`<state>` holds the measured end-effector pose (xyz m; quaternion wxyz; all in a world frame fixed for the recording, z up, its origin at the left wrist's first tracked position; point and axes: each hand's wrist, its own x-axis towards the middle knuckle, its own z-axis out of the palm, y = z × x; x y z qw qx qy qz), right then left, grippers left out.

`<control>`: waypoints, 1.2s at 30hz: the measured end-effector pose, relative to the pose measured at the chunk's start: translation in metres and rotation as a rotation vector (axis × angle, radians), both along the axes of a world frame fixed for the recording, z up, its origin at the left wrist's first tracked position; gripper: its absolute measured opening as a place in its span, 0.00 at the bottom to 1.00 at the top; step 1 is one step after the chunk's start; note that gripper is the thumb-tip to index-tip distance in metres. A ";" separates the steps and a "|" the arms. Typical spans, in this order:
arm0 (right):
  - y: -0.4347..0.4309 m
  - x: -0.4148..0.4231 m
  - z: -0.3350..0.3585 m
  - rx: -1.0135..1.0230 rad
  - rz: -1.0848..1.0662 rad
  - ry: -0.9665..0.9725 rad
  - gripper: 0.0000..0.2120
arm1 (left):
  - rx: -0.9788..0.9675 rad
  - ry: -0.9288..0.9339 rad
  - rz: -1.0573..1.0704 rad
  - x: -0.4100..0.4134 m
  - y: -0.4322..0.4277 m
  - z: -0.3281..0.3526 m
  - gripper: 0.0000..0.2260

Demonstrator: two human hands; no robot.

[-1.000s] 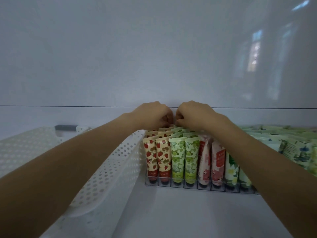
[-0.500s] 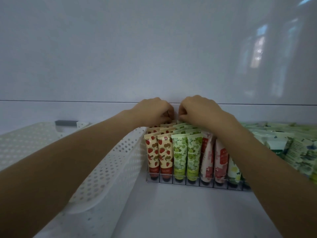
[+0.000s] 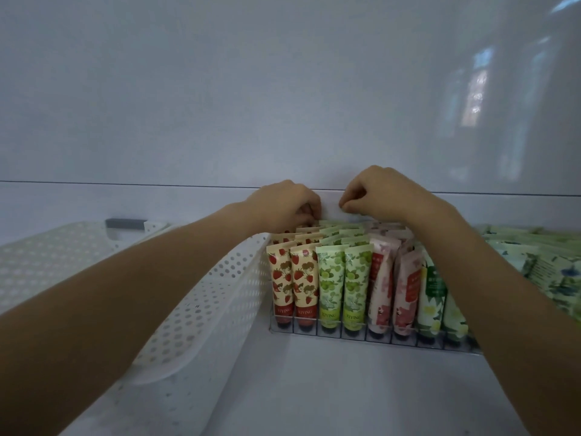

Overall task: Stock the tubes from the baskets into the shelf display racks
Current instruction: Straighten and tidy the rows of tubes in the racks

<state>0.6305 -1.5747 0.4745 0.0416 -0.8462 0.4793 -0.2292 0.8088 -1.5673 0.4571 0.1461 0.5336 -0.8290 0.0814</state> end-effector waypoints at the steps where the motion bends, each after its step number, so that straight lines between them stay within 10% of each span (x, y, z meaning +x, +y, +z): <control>1: -0.001 -0.004 0.001 0.009 0.000 -0.002 0.07 | -0.012 -0.009 0.000 0.000 -0.001 0.000 0.07; 36: 0.002 -0.001 -0.001 0.016 0.288 -0.004 0.08 | -0.023 0.005 -0.134 0.007 0.011 0.020 0.07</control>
